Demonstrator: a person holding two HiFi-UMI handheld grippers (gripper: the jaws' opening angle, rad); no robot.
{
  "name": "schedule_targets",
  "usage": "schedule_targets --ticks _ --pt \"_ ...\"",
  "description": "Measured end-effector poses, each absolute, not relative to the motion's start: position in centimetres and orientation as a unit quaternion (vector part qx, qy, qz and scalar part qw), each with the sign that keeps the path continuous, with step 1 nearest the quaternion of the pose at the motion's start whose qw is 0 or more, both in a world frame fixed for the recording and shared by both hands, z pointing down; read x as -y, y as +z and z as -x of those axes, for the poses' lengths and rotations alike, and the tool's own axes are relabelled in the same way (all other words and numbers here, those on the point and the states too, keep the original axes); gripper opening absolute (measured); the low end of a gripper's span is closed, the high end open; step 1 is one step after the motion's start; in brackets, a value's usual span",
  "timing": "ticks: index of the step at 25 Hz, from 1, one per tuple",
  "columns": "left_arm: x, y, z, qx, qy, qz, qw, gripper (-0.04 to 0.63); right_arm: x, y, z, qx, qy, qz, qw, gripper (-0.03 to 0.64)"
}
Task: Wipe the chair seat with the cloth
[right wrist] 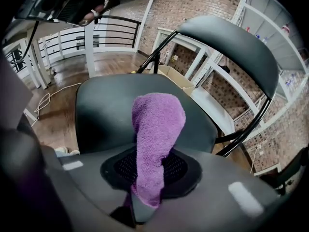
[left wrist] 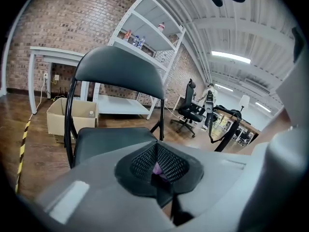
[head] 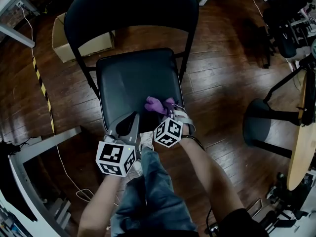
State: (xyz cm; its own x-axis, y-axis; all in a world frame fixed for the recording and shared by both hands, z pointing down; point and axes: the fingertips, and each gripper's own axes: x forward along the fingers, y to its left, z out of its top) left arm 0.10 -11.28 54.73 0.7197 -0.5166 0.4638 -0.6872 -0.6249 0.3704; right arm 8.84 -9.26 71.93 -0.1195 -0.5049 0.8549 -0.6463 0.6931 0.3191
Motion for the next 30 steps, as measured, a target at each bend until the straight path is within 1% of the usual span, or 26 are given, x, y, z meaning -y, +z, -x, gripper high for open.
schedule_targets --ticks 10,18,23,27,30 --pt "7.3 55.3 -0.8 0.329 0.158 -0.89 0.274 0.003 3.0 71.5 -7.1 0.756 0.071 -0.393 0.519 0.081" --pt "6.8 55.1 -1.4 0.322 0.161 -0.892 0.273 0.003 2.3 71.4 -6.8 0.758 0.08 -0.392 0.515 0.081" --pt "8.6 54.7 -2.0 0.324 0.156 -0.892 0.274 0.003 6.0 68.6 -7.5 0.764 0.071 -0.423 0.483 0.081" --pt "10.7 54.3 -3.1 0.319 0.155 -0.895 0.272 0.004 11.8 66.4 -10.0 0.749 0.085 -0.476 0.452 0.081" --pt "12.7 53.9 -4.4 0.314 0.154 -0.897 0.271 0.003 15.8 65.3 -12.5 0.735 0.096 -0.504 0.442 0.082"
